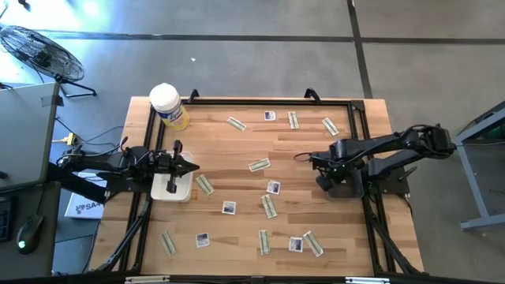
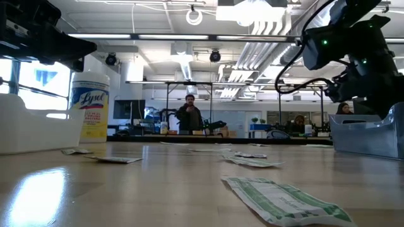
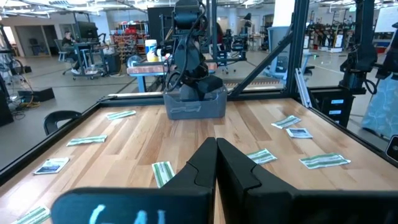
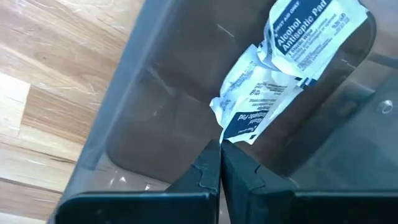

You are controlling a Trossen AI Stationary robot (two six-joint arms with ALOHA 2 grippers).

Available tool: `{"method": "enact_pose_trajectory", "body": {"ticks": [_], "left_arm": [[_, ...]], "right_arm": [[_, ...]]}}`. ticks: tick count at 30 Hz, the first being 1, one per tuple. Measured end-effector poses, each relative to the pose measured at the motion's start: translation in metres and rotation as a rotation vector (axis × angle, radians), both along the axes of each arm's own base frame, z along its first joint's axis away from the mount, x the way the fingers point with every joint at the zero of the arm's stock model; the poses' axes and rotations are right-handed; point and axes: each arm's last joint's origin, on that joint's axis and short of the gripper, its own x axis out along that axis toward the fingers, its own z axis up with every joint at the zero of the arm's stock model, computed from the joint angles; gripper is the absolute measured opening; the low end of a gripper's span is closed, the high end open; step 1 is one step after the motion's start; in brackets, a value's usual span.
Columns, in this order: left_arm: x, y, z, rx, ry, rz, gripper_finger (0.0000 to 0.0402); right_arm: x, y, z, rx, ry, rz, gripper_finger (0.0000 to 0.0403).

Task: Pick & Place First Aid Supplies
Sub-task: Put the blue alcohol pad into the black bin

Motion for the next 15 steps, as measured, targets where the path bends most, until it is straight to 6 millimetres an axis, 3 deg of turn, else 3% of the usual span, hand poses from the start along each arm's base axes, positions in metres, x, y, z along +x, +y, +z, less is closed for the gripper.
{"method": "enact_pose_trajectory", "body": {"ticks": [15], "left_arm": [[0.0,0.0,0.0,0.0,0.0,0.0,0.0001]], "right_arm": [[-0.0021,-0.0001,-0.0058,-0.014,0.001,-0.024,0.002]]}}
